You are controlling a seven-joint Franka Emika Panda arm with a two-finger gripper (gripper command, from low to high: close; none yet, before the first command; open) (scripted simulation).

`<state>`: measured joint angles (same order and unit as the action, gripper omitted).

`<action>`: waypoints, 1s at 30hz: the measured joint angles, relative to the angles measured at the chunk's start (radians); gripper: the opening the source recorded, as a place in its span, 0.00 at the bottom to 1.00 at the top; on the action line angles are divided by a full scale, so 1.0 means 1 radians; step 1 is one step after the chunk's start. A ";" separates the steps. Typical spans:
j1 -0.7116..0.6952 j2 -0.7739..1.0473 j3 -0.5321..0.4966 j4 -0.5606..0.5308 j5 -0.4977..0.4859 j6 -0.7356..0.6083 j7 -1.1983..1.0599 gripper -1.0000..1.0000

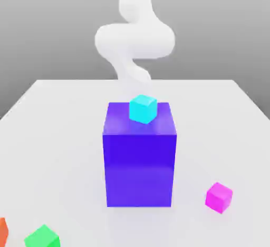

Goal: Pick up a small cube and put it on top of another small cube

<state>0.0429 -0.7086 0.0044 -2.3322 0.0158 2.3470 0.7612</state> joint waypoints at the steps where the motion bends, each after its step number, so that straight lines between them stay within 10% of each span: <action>1: 0.018 0.039 0.003 -0.014 0.007 0.020 -0.017 0.50; 16: 0.222 0.586 0.110 -0.206 0.044 0.302 -0.207 0.50; 29: 0.384 1.058 0.068 -0.266 -0.143 0.599 -0.153 0.50; 30: 0.390 1.077 0.061 -0.262 -0.147 0.614 -0.150 0.00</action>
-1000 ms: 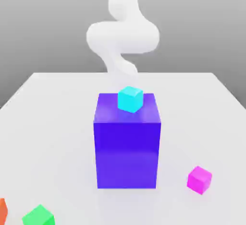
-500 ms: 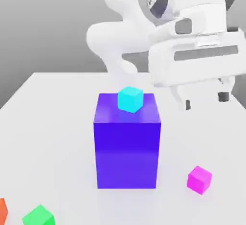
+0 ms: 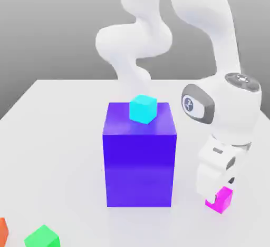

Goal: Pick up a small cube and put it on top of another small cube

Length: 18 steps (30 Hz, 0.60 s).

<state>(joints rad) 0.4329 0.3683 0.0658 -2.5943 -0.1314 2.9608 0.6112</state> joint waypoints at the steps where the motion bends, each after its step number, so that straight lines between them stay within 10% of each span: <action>1: 0.000 0.000 0.000 0.000 0.000 0.000 0.000 0.00; 18: -0.161 -0.177 -0.057 0.063 0.128 -0.242 -0.048 0.00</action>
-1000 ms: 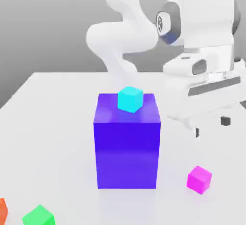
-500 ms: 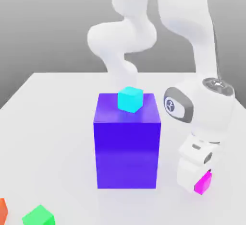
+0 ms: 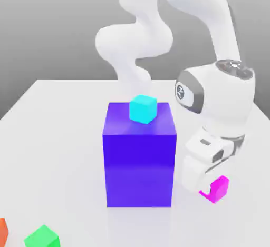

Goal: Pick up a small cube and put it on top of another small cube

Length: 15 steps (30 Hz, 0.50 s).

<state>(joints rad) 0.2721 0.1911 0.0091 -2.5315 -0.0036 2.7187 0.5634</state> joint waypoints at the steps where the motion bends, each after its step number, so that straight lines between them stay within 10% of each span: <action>1: -0.026 0.007 -0.023 0.022 0.011 -0.016 0.002 0.00; 15: -0.360 0.178 -0.265 0.288 0.185 -0.125 -0.008 0.00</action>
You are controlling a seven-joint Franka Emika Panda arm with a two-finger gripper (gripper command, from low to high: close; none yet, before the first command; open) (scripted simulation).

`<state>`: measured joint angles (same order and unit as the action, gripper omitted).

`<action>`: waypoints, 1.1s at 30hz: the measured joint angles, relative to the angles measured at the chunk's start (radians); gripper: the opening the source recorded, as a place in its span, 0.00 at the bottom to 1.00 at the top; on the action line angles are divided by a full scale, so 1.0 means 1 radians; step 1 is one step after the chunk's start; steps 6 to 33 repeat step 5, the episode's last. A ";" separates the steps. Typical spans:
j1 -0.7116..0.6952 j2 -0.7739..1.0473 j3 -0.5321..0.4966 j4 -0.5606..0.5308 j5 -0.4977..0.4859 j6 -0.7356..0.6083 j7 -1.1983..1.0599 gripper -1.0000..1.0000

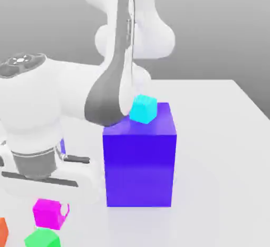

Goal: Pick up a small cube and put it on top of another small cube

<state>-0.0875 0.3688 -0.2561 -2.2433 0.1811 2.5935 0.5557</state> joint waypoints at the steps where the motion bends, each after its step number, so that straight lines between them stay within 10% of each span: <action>1: -0.012 0.035 0.011 0.004 0.017 0.030 -0.011 0.00; 2: -0.019 0.055 0.018 0.007 0.026 0.047 -0.016 1.00; 33: -0.019 0.055 0.018 0.007 0.026 0.047 -0.016 1.00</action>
